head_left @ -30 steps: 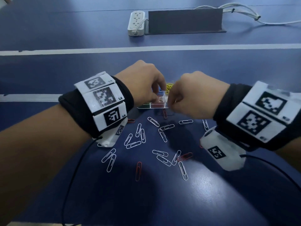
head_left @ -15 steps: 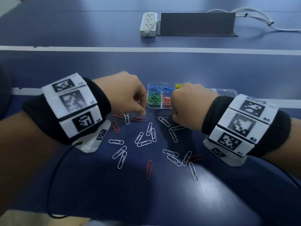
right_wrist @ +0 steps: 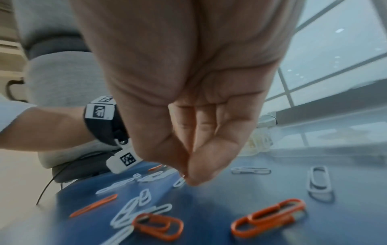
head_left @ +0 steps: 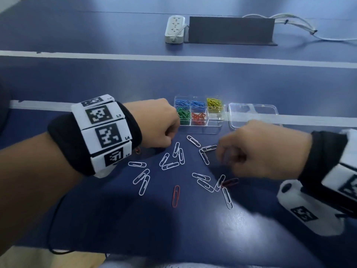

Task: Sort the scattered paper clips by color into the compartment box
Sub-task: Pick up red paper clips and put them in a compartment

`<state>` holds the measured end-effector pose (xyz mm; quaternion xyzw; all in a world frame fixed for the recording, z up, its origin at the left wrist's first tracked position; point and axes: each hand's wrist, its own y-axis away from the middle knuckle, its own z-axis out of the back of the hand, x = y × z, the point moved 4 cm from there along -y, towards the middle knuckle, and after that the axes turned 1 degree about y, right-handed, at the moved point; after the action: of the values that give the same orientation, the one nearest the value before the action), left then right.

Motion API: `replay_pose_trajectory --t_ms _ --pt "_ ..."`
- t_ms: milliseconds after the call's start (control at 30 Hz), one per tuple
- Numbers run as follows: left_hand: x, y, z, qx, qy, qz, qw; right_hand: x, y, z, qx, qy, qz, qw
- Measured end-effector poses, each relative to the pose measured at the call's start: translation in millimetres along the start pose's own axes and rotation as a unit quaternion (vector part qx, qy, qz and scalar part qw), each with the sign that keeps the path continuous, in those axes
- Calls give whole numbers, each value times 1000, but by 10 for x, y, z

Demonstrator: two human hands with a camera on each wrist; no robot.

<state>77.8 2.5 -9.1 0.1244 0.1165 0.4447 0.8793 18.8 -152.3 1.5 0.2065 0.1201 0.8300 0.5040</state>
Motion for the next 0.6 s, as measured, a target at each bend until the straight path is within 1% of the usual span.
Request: replay_pose_trajectory --t_ms 100,167,300,367,500,600 --pt "48 55 49 -35 24 -8 999 53 103 -45 -14 44 37 998" --pt "133 107 102 -56 52 5 997 70 158 -101 -10 54 55 997" --pt "408 219 87 -46 51 50 996 73 201 -223 31 107 63 992" --pt "500 251 43 -40 44 65 996 74 184 -248 36 117 62 991" --pt "535 239 -35 -20 53 72 996 72 163 -258 35 101 46 993" --pt "519 202 -37 -23 63 63 996 94 153 -239 26 83 31 996"
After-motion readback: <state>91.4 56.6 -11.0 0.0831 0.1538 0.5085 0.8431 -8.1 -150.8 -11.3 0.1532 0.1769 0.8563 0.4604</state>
